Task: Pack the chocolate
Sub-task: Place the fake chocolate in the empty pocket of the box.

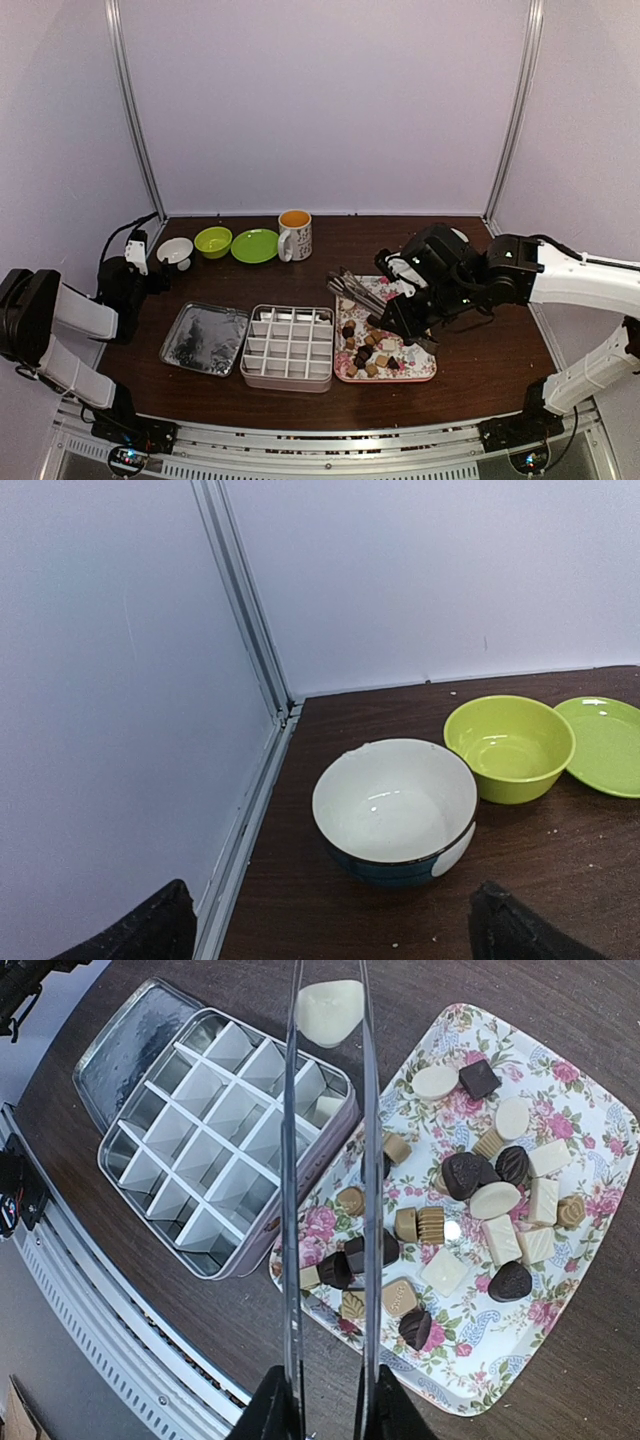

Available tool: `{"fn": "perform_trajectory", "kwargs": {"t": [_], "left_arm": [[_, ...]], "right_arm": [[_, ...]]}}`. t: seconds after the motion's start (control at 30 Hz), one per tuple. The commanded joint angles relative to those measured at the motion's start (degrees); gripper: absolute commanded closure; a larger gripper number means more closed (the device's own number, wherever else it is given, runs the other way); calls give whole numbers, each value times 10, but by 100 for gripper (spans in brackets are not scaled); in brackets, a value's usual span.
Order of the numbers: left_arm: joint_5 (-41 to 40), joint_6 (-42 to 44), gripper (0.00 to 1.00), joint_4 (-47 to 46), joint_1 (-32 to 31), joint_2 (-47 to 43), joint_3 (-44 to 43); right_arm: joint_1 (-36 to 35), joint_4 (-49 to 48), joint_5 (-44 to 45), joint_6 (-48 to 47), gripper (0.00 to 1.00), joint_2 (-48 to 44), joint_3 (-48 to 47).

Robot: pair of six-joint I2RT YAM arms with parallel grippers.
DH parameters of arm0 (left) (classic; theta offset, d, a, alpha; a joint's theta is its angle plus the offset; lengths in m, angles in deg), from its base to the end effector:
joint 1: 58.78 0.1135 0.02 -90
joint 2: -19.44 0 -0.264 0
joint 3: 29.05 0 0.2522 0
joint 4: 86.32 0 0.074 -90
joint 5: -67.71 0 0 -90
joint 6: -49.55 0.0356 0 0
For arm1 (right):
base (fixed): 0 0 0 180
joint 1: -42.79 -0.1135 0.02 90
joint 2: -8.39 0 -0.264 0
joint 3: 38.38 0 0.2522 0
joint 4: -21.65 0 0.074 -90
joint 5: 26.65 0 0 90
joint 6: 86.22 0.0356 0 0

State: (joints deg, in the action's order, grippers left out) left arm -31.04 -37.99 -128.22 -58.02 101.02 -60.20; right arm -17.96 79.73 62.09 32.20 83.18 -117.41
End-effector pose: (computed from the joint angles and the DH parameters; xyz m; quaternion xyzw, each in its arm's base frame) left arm 0.2499 0.0087 0.1641 -0.0386 0.7562 0.0761 0.6488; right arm 0.1297 0.2333 0.2984 -0.2679 0.9120 0.2253 0.2137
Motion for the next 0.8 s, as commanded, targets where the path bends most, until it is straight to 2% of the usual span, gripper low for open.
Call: {"fn": "perform_trajectory", "kwargs": {"t": [0.0,0.5,0.77], "left_arm": [[-1,-3,2,-30,4,1,-12],[-1,-3,2,-30,4,1,-13],[-1,-3,2,-30,4,1,-12]], "right_arm": [[0,-27,5,-8,75,2,-19],[1,-60,3,-15,75,29,-32],[-1,-89,-64,-27,75,91,-50]]}}
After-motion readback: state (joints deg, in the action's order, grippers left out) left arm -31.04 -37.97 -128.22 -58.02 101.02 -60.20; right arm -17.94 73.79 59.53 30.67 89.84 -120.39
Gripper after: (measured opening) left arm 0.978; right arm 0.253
